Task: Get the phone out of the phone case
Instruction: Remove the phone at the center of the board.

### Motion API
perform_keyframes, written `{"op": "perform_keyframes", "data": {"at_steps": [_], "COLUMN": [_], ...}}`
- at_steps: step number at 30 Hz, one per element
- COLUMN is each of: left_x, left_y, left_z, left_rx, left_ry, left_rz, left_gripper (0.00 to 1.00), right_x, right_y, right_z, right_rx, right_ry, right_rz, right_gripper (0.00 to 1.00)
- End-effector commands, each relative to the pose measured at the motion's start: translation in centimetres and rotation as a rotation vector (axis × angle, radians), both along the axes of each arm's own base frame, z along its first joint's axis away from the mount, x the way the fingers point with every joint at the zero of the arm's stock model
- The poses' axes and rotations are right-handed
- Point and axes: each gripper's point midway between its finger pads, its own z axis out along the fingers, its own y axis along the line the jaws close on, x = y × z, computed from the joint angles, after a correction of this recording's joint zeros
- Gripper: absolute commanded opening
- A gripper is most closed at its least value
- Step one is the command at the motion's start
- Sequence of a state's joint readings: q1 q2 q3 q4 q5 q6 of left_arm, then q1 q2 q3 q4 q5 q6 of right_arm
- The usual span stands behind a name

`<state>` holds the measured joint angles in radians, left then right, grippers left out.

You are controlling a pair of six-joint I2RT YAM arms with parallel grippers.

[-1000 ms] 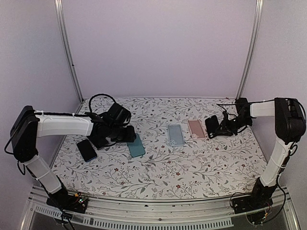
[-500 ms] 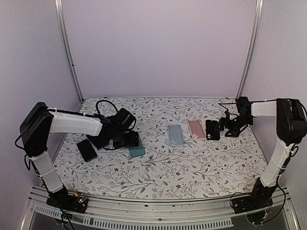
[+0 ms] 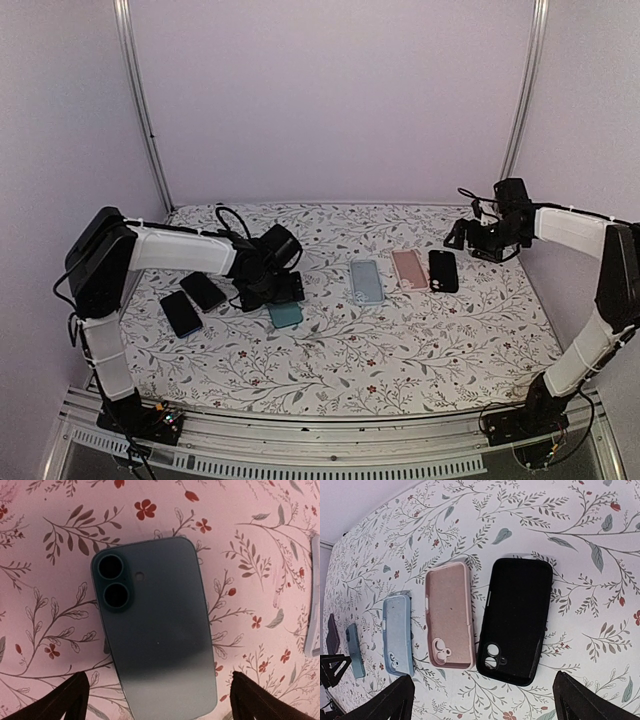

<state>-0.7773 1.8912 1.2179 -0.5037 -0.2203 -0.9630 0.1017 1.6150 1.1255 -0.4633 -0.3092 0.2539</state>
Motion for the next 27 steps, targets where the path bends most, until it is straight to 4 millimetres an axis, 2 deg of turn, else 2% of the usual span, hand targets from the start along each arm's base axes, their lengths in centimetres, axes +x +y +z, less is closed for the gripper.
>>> {"op": "perform_keyframes", "data": {"at_steps": [1, 4, 9, 16, 27], "left_x": [0.4, 0.8, 0.7, 0.2, 0.7], "left_y": [-0.3, -0.4, 0.4, -0.2, -1.3], "left_z": [0.2, 0.4, -0.3, -1.5, -2.6], "left_rx": [0.047, 0.101, 0.193, 0.174, 0.155], "left_ry": [-0.003, -0.013, 0.024, 0.061, 0.071], "left_rz": [0.096, 0.143, 0.213, 0.231, 0.216], "left_gripper": [0.99, 0.99, 0.99, 0.99, 0.97], "right_x": [0.7, 0.6, 0.4, 0.2, 0.1], "right_y": [1.4, 2.3, 3.5, 4.3, 4.4], "right_z": [4.3, 5.3, 5.8, 5.7, 6.3], "right_rx": [0.034, 0.053, 0.081, 0.099, 0.099], "right_ry": [-0.123, -0.145, -0.161, -0.161, -0.176], "right_rz": [0.009, 0.037, 0.075, 0.096, 0.096], "right_gripper": [0.99, 0.99, 0.99, 0.99, 0.99]}}
